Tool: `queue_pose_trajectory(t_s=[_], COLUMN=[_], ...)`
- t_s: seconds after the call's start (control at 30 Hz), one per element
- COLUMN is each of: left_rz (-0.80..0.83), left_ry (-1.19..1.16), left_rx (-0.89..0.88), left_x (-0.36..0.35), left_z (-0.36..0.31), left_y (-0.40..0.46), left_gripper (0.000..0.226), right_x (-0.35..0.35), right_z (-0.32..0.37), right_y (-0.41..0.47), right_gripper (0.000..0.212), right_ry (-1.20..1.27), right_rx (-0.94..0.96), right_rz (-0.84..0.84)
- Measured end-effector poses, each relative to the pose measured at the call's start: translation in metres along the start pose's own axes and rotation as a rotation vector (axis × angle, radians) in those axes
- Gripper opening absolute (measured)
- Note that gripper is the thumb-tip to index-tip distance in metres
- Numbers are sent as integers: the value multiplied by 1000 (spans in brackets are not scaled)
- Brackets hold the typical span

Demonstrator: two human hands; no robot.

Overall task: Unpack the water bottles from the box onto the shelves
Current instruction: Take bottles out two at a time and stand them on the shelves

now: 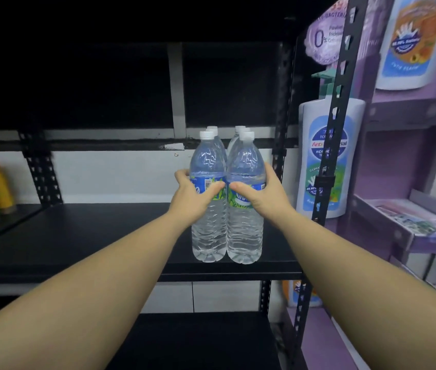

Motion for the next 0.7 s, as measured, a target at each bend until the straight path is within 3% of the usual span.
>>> queue_pose_trajectory(t_s=[0.1, 0.27, 0.33, 0.43, 0.53, 0.7], left_rz=[22, 34, 19, 67, 141, 21], left_ry=[19, 95, 50, 5, 25, 72], left_rx=[-4, 5, 30, 101, 93, 40], left_x=[-6, -10, -10, -11, -19, -21], left_z=[1, 30, 40, 51, 52, 55], left_y=[-9, -31, -34, -32, -34, -45], left_gripper=[78, 125, 123, 98, 79, 111], right_x=[4, 9, 11, 15, 16, 14], right_z=[-20, -50, -61, -71, -71, -76], right_y=[-13, -41, -52, -61, -64, -71], right_gripper=[78, 87, 87, 93, 86, 103], right_ry=[-91, -161, -172, -181, -191, -240], right_rx=[-80, -143, -184, -206, -202, -190], right_rz=[-2, 1, 6, -23, -50, -37])
Point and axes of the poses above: each hand's wrist, its own y-axis towards the middle knuckle, its own x-axis out of the back of the hand, z = x × y, the point moved 9 cm from there along y, towards the middle knuckle, and after that the axes turned 10 degrees about y, right-handed, at the moved point
